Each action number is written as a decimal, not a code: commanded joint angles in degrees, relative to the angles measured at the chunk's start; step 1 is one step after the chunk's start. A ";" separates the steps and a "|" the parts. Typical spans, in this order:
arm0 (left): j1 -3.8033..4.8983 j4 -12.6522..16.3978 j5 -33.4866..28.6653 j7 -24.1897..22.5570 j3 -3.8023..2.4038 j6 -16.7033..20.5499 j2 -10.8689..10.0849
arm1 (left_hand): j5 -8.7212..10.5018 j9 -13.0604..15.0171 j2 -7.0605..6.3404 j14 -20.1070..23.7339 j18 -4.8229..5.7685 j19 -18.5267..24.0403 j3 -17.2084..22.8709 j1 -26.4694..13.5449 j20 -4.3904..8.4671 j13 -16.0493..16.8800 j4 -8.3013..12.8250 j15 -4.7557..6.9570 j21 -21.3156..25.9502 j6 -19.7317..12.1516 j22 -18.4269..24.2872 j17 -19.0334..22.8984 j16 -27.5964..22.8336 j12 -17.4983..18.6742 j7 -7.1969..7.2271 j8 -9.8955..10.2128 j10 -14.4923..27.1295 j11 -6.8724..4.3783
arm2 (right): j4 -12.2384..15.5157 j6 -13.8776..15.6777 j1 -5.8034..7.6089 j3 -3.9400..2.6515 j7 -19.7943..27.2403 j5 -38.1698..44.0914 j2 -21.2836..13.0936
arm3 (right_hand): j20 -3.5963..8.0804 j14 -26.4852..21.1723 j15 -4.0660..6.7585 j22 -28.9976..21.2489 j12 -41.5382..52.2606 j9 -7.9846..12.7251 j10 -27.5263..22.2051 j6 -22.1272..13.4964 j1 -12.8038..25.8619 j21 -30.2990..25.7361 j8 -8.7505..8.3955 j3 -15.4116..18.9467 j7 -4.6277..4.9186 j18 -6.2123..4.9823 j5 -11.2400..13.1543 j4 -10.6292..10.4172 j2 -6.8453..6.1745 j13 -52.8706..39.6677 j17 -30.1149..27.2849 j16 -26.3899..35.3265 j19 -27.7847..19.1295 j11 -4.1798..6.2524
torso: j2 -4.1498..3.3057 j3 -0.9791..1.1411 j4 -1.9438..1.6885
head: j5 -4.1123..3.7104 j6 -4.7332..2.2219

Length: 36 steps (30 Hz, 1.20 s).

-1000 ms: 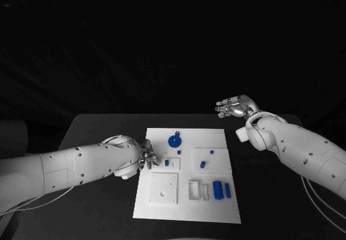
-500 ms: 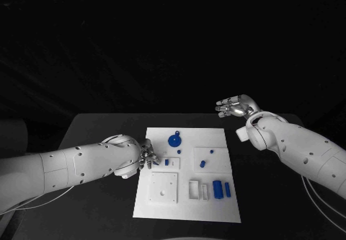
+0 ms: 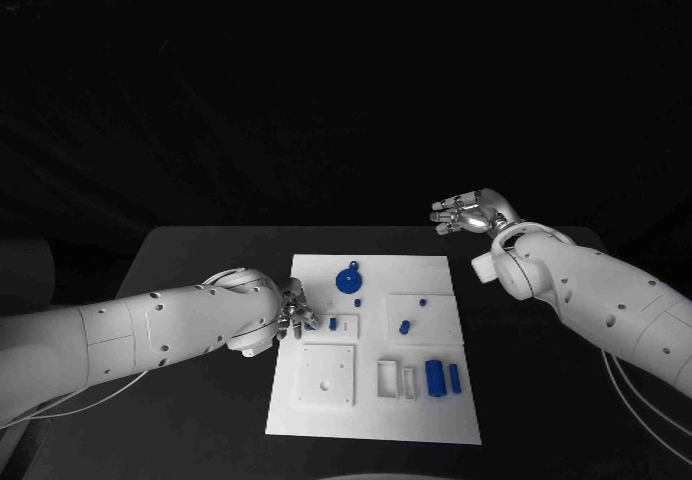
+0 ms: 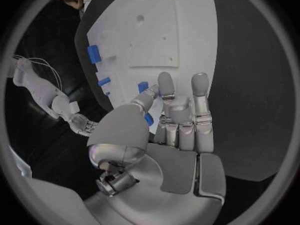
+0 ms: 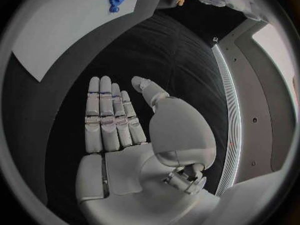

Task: Assemble the parts on the task board

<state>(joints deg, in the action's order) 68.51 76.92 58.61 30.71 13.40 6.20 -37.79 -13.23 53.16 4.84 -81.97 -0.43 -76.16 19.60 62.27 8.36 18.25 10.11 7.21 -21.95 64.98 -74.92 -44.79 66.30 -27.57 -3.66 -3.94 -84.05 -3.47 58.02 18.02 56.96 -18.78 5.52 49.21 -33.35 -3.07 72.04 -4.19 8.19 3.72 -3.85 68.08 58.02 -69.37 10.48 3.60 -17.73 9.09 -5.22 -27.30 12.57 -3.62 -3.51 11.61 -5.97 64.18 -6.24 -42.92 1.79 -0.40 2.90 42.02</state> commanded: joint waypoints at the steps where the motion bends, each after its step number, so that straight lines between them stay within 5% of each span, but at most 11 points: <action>1: -0.47 0.07 0.11 0.97 0.34 -3.75 0.17 | -0.19 12.82 0.12 -0.28 -0.61 0.38 -0.27 -0.05 -0.19 0.02 -0.08 0.04 -0.21 5.09 -1.01 -0.09 0.15 -0.37 4.73 -0.14 -2.77 -0.36 | 0.01 -0.64 -0.05 -0.03 0.15 -0.23 0.01 | -0.04 -0.39 0.04 -0.06 -0.19 0.01 -0.38 -0.40 0.28 0.27 -0.02 0.00 -0.11 0.32 -0.17 0.40 0.07 0.09 -0.09 0.22 -0.18 -0.03 | 0.01 0.01 -0.01 | -0.04 0.07; 21: -0.54 -1.13 0.51 0.70 0.33 -2.57 1.27 | -0.04 13.24 0.20 -0.24 -0.73 0.40 -0.28 0.07 -0.26 -0.13 -0.42 0.02 -0.30 4.97 -0.99 0.05 0.06 -0.43 4.72 -0.06 -2.76 -0.34 | -0.11 -0.74 -0.25 -0.03 0.19 -0.29 0.15 | -0.06 -0.48 0.01 -0.52 -0.18 0.01 -0.43 -0.45 0.32 0.34 -0.02 0.03 -0.09 0.32 -0.20 0.42 0.15 0.08 -0.12 0.18 -0.17 -0.05 | 0.00 0.03 0.05 | -0.08 0.04; 36: -0.54 -2.00 0.48 1.62 0.31 -5.33 2.27 | -0.02 13.53 0.31 -0.26 -0.73 0.44 -0.14 0.20 -0.29 -0.15 -0.32 -0.02 -0.34 4.90 -1.00 -0.05 0.14 -0.51 4.69 -0.08 -2.76 -0.33 | -0.24 -0.96 -0.31 -0.03 0.21 -0.34 0.29 | -0.06 -0.48 0.01 -0.52 -0.18 0.01 -0.43 -0.45 0.32 0.34 -0.02 0.03 -0.09 0.32 -0.20 0.42 0.15 0.08 -0.12 0.18 -0.17 -0.05 | 0.01 0.01 -0.03 | -0.32 0.06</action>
<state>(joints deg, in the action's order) 68.68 74.90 59.34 31.58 13.25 4.04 -35.85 -13.05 58.66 4.61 -82.09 -0.43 -75.96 19.23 62.04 8.18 18.18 9.90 6.90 -21.94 65.00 -74.92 -44.79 66.30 -27.83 -3.68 -4.16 -84.03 -3.49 57.79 17.77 56.67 -18.78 5.51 49.12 -33.10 -3.07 72.05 -4.18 7.72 3.72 -3.85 68.08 58.03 -69.37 10.48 3.60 -17.73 9.08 -5.22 -27.30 12.57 -3.62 -3.51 11.55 -5.97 64.18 -6.24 -42.92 1.81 -0.39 2.59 42.02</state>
